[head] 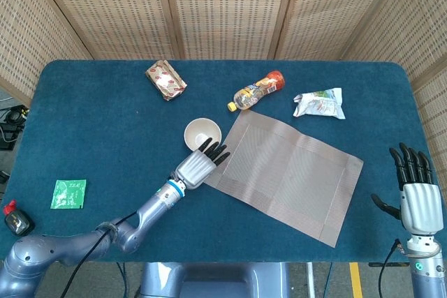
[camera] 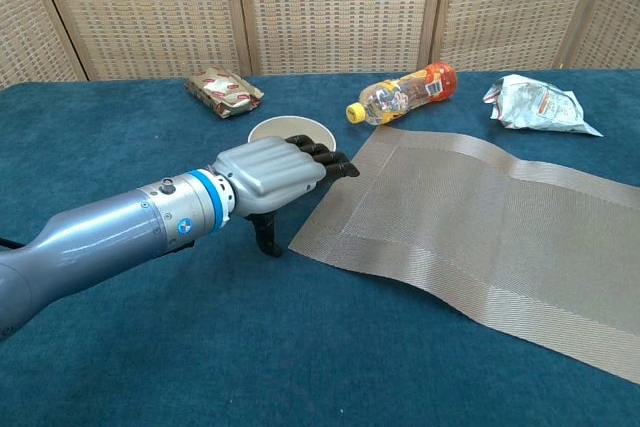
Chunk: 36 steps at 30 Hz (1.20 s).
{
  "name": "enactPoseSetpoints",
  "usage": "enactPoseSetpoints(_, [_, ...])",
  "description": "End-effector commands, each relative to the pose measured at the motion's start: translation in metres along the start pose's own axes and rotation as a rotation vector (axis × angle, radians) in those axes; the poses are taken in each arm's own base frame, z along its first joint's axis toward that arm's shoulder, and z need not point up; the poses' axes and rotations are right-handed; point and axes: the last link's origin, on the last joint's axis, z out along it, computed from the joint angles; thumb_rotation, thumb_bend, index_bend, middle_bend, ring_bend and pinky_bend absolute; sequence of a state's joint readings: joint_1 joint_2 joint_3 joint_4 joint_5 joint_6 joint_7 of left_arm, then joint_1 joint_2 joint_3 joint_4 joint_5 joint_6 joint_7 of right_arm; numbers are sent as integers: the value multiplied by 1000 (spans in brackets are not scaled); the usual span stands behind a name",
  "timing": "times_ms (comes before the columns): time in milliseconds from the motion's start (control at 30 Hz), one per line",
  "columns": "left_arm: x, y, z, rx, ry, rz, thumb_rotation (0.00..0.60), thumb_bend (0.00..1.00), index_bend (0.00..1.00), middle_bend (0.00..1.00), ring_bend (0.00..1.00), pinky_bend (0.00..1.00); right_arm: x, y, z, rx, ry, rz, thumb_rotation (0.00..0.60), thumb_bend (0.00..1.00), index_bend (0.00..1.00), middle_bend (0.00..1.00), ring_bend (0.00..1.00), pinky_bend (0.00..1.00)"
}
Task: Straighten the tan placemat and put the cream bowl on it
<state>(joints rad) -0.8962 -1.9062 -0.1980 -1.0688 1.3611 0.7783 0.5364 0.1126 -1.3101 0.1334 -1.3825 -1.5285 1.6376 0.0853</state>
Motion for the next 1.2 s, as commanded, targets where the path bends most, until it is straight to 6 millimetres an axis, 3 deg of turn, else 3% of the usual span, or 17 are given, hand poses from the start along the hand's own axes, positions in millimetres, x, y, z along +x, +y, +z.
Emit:
enactPoseSetpoints(33, [0, 4, 3, -6, 4, 10, 600, 78, 20, 0, 0, 0, 0, 0, 0, -2, 2, 3, 600, 239, 35, 0, 0, 0])
enactPoseSetpoints(700, [2, 11, 5, -43, 17, 38, 600, 81, 45, 0, 0, 0, 3, -1, 0, 3, 9, 19, 600, 239, 35, 0, 0, 0])
enactPoseSetpoints(767, [2, 15, 6, -56, 13, 53, 600, 118, 54, 0, 0, 0, 4, -3, -1, 8, 11, 23, 600, 239, 35, 0, 0, 0])
enactPoseSetpoints(933, [6, 25, 9, -78, 34, 61, 600, 360, 74, 0, 0, 0, 4, -3, -1, 11, 12, 28, 600, 239, 35, 0, 0, 0])
enactPoseSetpoints(1200, [9, 28, 10, -77, 59, 58, 600, 448, 136, 0, 0, 0, 6, -3, -2, 13, 12, 40, 600, 239, 40, 0, 0, 0])
